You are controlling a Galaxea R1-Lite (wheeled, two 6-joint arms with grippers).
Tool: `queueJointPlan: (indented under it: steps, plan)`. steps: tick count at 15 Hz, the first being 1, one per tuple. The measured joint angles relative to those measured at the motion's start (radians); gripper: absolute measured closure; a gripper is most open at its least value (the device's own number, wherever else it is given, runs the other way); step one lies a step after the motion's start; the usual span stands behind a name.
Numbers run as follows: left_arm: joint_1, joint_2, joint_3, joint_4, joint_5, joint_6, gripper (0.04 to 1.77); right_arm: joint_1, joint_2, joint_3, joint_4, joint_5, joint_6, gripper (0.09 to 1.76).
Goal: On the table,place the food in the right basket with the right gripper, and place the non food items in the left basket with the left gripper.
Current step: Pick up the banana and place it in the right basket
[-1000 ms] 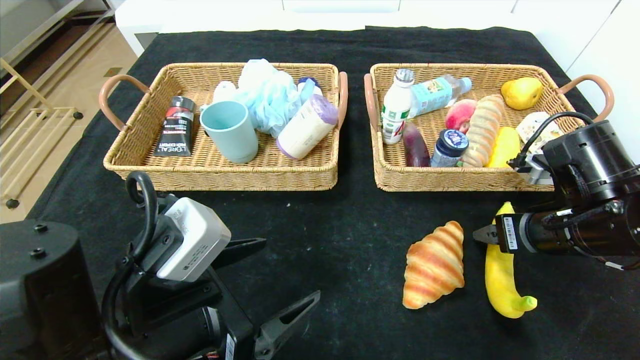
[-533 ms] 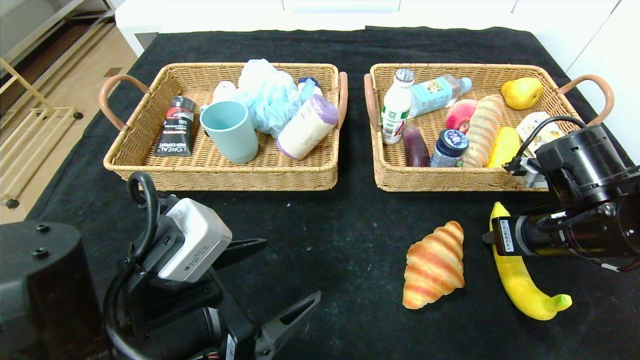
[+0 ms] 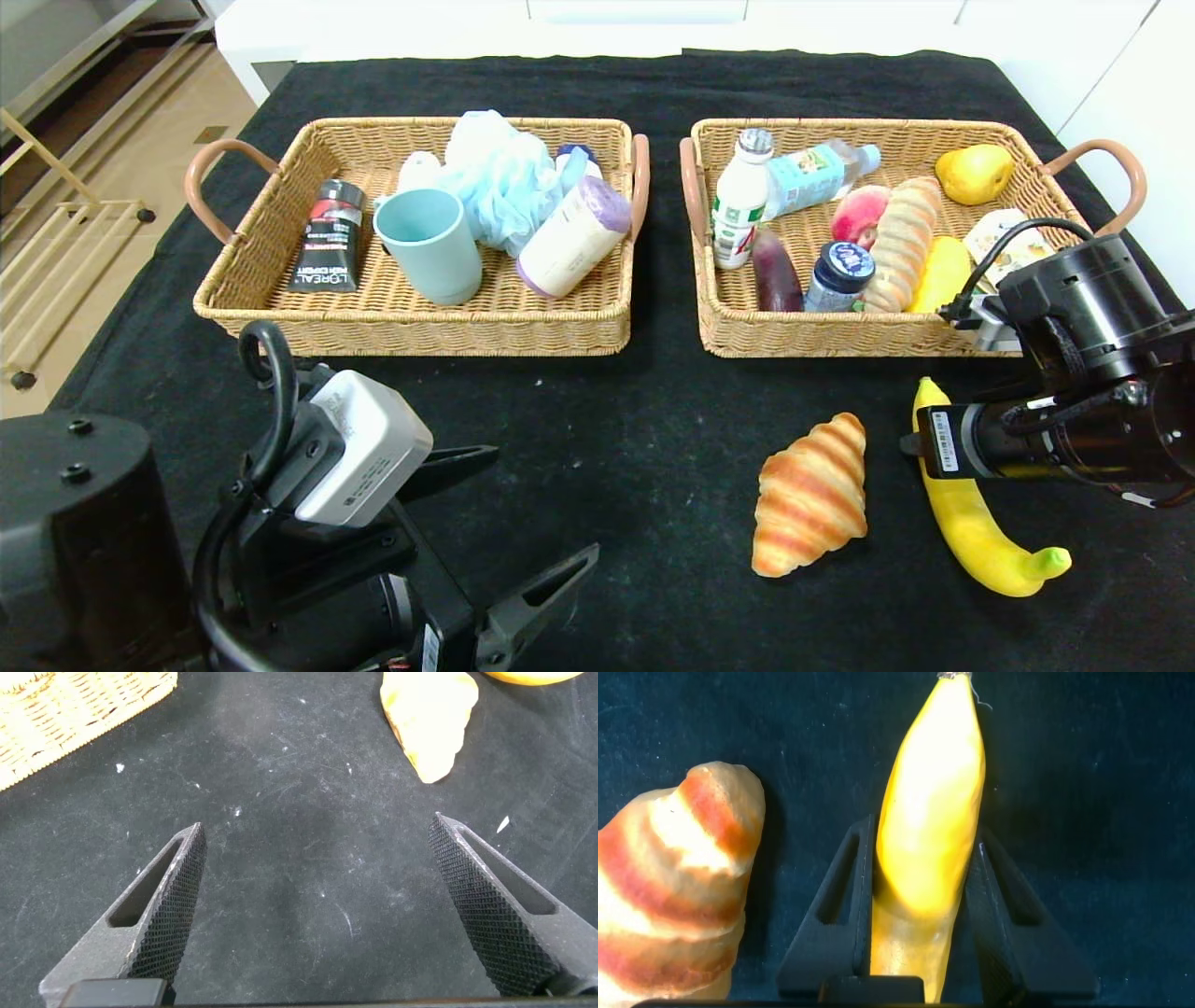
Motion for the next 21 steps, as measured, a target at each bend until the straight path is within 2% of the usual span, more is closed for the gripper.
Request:
queueJointPlan:
  steps: [6, 12, 17, 21]
  plan:
    - [0.0, 0.0, 0.001, 0.0, -0.001, 0.001, 0.09, -0.003, -0.033, -0.006, 0.01, 0.001, -0.001, 1.18]
    - [0.0, -0.003, -0.001, -0.003, 0.0, -0.001, 0.09, -0.03, -0.119, -0.061, 0.019, -0.005, -0.005, 1.18]
    - [0.001, -0.002, -0.003, -0.003, 0.001, -0.004, 0.09, -0.11, -0.117, -0.251, 0.008, -0.007, -0.023, 1.18]
    - [0.001, -0.006, -0.006, -0.005, 0.002, -0.007, 0.09, -0.142, -0.065, -0.427, -0.002, -0.009, -0.026, 1.19]
